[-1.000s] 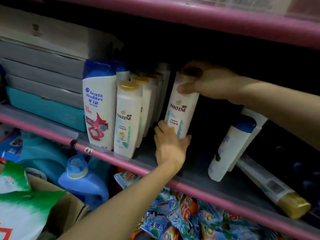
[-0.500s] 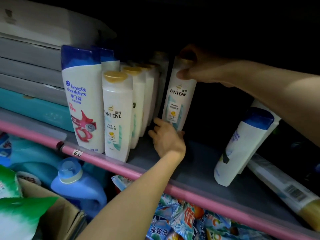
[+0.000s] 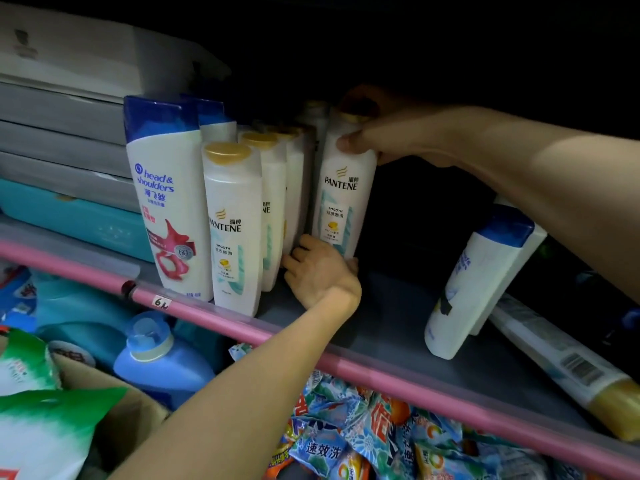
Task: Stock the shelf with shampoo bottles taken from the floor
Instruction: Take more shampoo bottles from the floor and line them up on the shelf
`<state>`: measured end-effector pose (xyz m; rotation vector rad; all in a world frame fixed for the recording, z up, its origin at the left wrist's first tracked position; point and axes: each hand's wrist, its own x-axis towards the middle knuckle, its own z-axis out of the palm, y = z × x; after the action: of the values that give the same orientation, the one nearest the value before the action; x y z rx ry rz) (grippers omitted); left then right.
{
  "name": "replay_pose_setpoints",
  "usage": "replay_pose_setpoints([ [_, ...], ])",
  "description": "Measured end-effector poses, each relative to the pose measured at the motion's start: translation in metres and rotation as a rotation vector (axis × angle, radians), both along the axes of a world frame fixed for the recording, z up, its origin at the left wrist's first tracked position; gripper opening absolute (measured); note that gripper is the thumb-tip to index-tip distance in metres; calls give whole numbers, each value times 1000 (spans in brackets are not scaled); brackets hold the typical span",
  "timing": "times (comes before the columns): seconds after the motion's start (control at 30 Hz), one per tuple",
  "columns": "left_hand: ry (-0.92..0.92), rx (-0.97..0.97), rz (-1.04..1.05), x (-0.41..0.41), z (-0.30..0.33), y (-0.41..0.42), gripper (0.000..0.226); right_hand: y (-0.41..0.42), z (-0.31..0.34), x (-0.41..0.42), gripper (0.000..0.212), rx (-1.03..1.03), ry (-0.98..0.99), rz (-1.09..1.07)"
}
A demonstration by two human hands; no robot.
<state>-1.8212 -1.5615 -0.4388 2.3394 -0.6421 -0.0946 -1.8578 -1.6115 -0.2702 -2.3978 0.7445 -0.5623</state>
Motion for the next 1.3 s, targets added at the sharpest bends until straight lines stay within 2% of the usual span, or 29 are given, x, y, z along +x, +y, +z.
replay_pose_setpoints([
  [0.23,-2,-17,6,2,0,4,71,2,-1,-1,53,-22,-11,-6],
  [0.63,-14,11,-35,-2,2,9,68,3,-3,-1,57,-88,-28,-17],
  [0.83,115,-15,-74,-5,17,17,65,10,-6,-5,58,-216,26,-74],
  [0.97,340,-126,-119,-17,35,35,63,29,-3,-22,67,-282,51,-130],
  [1.1,390,-229,-263,-35,48,76,49,70,-13,-43,52,-445,-79,-265],
  [1.23,390,-335,-406,-54,55,133,8,122,-32,-66,40,-352,-252,-179],
  [1.3,399,-351,-453,-57,45,162,9,146,-49,-75,37,-278,-255,-138],
])
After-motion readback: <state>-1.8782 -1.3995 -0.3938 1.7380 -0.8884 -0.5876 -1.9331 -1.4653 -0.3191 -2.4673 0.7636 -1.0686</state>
